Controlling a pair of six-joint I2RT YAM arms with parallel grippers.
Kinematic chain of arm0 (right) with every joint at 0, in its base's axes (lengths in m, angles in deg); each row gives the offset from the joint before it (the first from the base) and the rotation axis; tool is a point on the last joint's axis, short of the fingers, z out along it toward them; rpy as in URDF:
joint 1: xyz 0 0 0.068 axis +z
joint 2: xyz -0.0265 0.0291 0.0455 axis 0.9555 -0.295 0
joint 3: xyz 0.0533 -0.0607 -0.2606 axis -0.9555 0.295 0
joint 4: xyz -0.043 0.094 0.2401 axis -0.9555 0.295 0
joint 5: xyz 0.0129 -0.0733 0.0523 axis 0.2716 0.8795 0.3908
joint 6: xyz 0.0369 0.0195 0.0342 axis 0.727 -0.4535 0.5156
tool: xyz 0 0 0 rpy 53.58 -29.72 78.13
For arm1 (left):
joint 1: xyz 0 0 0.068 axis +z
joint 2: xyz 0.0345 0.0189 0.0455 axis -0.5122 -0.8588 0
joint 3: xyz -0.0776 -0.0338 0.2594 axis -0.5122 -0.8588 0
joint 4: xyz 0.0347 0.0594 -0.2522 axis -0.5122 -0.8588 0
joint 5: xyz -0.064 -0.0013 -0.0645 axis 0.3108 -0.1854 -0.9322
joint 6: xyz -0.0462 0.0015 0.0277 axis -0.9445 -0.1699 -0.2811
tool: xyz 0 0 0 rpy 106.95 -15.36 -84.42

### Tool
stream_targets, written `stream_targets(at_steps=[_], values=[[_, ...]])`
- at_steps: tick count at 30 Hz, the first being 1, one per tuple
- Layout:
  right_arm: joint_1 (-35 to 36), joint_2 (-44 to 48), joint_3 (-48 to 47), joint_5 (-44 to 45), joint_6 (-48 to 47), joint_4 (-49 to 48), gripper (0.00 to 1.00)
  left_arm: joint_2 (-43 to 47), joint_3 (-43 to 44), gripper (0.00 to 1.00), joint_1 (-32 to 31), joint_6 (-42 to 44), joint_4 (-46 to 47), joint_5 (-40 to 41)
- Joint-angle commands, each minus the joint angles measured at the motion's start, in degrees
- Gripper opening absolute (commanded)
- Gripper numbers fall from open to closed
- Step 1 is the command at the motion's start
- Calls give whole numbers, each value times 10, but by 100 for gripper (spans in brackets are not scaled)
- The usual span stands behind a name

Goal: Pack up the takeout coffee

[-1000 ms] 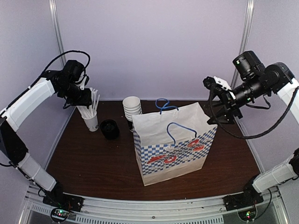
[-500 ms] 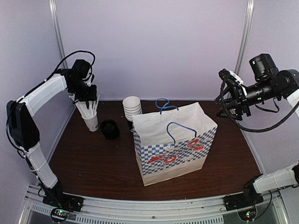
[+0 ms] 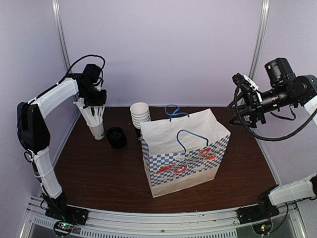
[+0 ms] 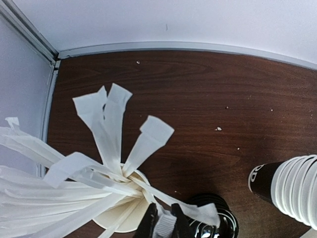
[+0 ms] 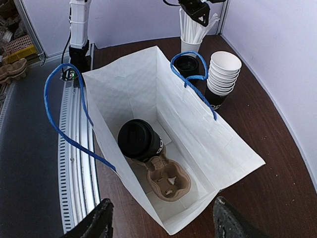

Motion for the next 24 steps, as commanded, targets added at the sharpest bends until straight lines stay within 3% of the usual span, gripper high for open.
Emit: stream_targets(at_steps=[1, 4, 19, 22, 24], values=[[-6, 7, 11, -9, 6, -11, 68, 3, 23, 7, 1, 8, 19, 8], [-6, 6, 14, -8, 6, -12, 68, 9, 25, 0, 1, 17, 18, 20], [-8, -14, -6, -9, 6, -15, 67, 161, 109, 0, 0, 53, -93, 1], [-12, -17, -13, -7, 9, -14, 67, 198, 126, 0, -2, 66, -97, -41], [-16, -19, -16, -8, 12, -16, 67, 222, 128, 0, -3, 73, -85, -127]])
